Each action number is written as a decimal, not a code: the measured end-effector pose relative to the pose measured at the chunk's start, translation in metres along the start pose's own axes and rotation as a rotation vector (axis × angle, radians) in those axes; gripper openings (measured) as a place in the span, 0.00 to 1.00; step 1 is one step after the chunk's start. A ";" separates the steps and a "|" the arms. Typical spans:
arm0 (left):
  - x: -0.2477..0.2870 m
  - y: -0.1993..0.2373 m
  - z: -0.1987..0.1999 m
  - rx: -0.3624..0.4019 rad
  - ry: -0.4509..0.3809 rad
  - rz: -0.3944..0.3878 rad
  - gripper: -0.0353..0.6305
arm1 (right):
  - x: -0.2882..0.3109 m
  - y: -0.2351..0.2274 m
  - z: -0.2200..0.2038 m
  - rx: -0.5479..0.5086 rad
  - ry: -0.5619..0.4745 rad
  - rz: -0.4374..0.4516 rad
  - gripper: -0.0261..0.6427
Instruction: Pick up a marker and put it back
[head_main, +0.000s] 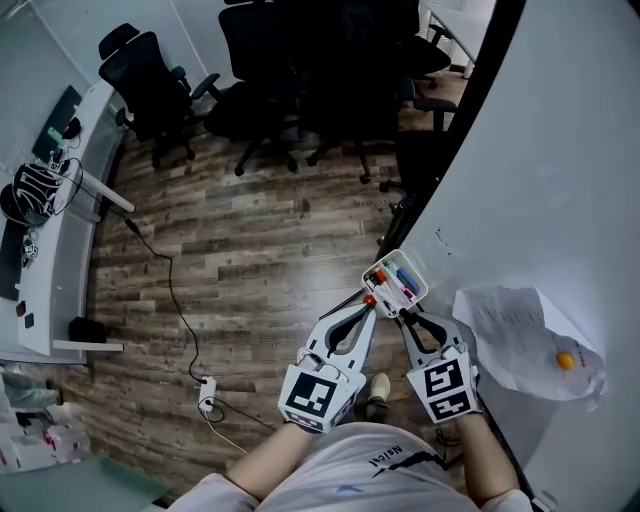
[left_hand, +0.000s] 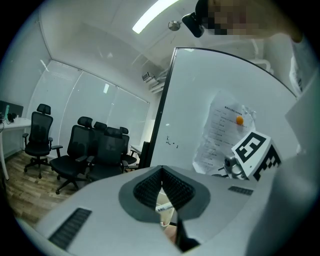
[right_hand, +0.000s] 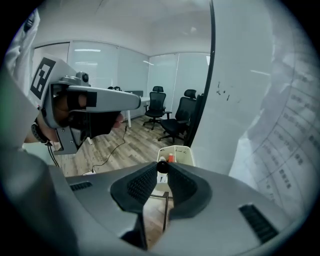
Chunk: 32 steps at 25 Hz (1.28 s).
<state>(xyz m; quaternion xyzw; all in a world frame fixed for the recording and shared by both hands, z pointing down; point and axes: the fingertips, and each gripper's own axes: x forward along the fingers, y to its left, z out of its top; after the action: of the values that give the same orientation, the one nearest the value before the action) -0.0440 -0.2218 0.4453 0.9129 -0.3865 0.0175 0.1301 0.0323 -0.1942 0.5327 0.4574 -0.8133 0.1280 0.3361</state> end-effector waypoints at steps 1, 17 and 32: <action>0.001 0.002 -0.001 -0.002 0.004 -0.003 0.07 | 0.004 0.001 -0.002 -0.001 0.022 0.012 0.15; 0.026 0.030 -0.007 -0.024 0.037 -0.024 0.07 | 0.041 -0.024 0.006 0.017 0.082 0.013 0.15; 0.023 0.047 -0.009 -0.029 0.047 0.010 0.07 | 0.079 -0.035 0.052 -0.006 -0.135 -0.141 0.18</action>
<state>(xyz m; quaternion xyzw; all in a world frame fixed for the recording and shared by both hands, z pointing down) -0.0610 -0.2668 0.4679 0.9083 -0.3881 0.0341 0.1525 0.0113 -0.2921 0.5434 0.5200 -0.8003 0.0704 0.2902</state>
